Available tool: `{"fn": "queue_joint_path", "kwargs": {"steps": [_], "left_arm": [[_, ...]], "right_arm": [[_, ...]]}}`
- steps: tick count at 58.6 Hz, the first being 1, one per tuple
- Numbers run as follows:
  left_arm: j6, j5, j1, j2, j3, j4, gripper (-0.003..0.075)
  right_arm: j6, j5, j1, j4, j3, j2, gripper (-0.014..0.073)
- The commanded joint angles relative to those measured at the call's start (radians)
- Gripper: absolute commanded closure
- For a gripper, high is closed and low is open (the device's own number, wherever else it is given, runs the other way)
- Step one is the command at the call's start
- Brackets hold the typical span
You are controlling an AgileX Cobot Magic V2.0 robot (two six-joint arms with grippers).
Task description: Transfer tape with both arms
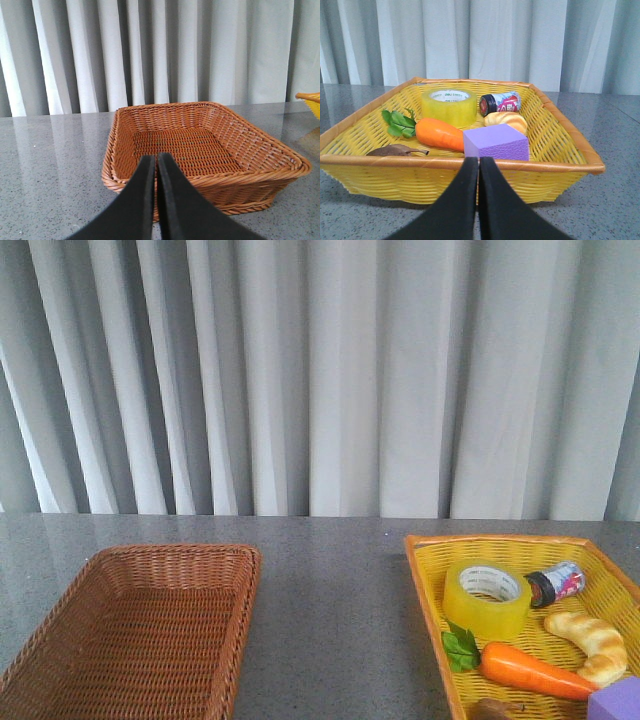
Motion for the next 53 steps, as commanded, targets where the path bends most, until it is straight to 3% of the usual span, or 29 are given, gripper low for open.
{"fn": "queue_joint_path", "kwargs": {"steps": [1,18,28,38,53], "left_arm": [[-0.002,-0.077,-0.003,-0.014,-0.010,-0.009,0.0726],[-0.016,-0.092,-0.003,-0.014,-0.032,-0.012,0.0726],[-0.037,-0.031,-0.003,-0.010,-0.170,-0.011,0.0726],[-0.035,0.096,-0.003,0.113,-0.377,-0.009,0.0726],[-0.022,0.262,-0.003,0.447,-0.673,-0.002,0.0726]], "right_arm": [[0.001,-0.072,-0.006,-0.003,0.003,-0.009,0.0598],[0.004,-0.124,-0.006,0.002,-0.008,-0.008,0.0598],[0.005,-0.090,-0.006,0.031,-0.157,0.024,0.0598],[-0.007,0.058,-0.006,-0.003,-0.383,0.143,0.0598],[-0.006,0.280,-0.006,-0.031,-0.675,0.394,0.0598]]}}
